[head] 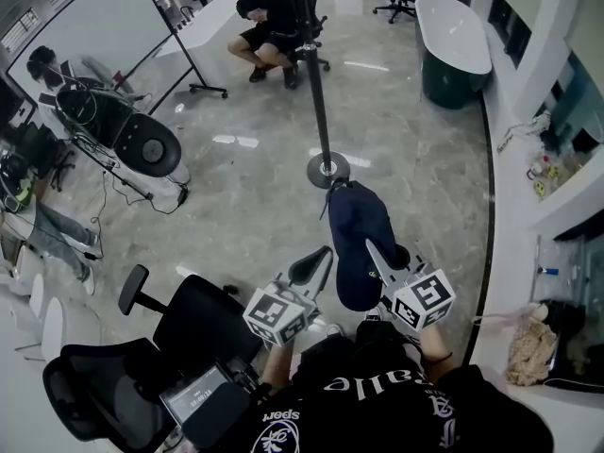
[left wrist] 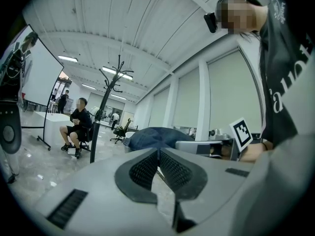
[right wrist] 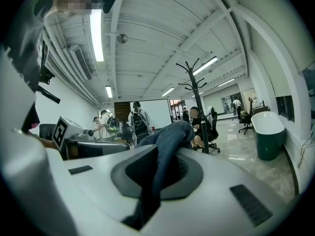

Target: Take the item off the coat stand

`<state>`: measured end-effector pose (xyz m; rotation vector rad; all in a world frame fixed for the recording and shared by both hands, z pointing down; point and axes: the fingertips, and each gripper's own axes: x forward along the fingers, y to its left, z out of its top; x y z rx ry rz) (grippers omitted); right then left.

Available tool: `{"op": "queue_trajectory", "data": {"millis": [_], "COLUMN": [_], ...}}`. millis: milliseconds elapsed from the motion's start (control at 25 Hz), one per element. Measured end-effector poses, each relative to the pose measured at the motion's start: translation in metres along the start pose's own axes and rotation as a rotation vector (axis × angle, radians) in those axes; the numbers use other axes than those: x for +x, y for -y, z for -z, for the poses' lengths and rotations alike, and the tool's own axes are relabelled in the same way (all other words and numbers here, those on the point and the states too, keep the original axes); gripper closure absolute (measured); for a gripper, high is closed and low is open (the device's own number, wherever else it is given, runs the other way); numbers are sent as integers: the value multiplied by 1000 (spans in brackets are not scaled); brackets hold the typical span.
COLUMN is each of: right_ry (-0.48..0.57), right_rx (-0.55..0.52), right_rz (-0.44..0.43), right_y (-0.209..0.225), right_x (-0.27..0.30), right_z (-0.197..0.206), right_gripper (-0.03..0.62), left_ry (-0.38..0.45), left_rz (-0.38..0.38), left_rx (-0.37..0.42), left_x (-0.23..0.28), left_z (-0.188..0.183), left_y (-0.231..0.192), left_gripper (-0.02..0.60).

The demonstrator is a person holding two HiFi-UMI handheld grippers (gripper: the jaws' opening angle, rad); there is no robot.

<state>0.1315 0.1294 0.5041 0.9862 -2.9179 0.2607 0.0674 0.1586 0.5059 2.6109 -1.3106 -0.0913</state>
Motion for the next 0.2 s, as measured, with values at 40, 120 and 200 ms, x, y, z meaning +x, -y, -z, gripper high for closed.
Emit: {"op": "queue_trajectory", "data": {"millis": [40, 120, 200], "right_ry": [-1, -4, -5], "right_rx": [0, -1, -2], "right_rz": [4, 11, 19], "right_y": [2, 0, -7], "right_x": [-1, 0, 2], "right_z": [-1, -1, -1], "right_gripper": [566, 565, 566], "left_ry": [1, 0, 0], "left_rz": [5, 12, 17], "left_rx": [-3, -7, -11], "left_x": [1, -2, -8], "left_z": [0, 0, -1], "left_y": [1, -1, -3], "left_gripper": [578, 578, 578]}}
